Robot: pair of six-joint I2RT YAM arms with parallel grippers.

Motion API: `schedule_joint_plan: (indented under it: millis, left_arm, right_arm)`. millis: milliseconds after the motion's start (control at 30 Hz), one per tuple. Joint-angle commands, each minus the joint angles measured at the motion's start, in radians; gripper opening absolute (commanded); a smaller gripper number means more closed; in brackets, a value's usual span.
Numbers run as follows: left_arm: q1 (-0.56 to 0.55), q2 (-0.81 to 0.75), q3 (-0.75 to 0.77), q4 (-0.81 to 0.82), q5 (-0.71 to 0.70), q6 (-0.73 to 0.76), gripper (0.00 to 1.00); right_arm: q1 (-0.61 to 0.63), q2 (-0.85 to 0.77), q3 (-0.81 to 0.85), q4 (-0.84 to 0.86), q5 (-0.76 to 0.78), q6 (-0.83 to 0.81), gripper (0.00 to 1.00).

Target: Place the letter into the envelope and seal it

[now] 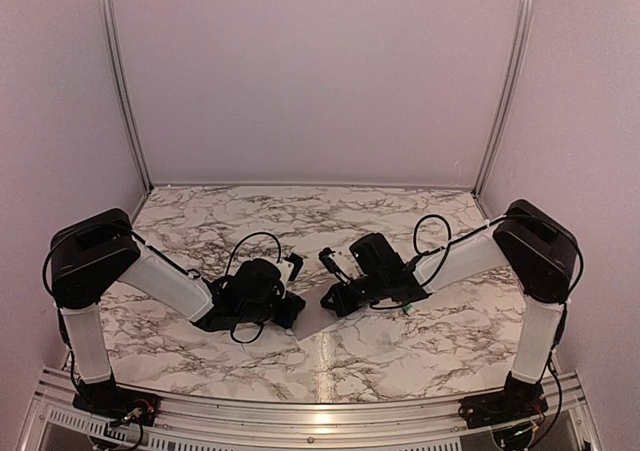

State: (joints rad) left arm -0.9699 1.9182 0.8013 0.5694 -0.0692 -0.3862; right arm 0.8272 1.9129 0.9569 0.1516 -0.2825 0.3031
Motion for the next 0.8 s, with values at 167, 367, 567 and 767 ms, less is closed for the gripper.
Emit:
schedule_joint_plan:
  millis: [167,367,567,767]
  left_arm:
    - [-0.006,0.01,-0.013,-0.064,-0.009,0.001,0.03]
    - [-0.006,0.012,-0.013,-0.064,-0.011,0.003,0.03]
    - [-0.006,0.013,-0.014,-0.063,-0.009,0.002,0.03]
    - [-0.007,0.015,-0.011,-0.06,-0.006,0.0,0.03]
  right_arm:
    - [-0.052,-0.056,-0.079,-0.02,0.049,-0.001,0.01]
    - [-0.071,-0.084,-0.097,-0.008,0.039,0.002,0.01]
    - [-0.057,-0.128,-0.094,0.053,-0.117,-0.001,0.01]
    - [-0.051,-0.099,-0.031,0.037,-0.076,0.002,0.01]
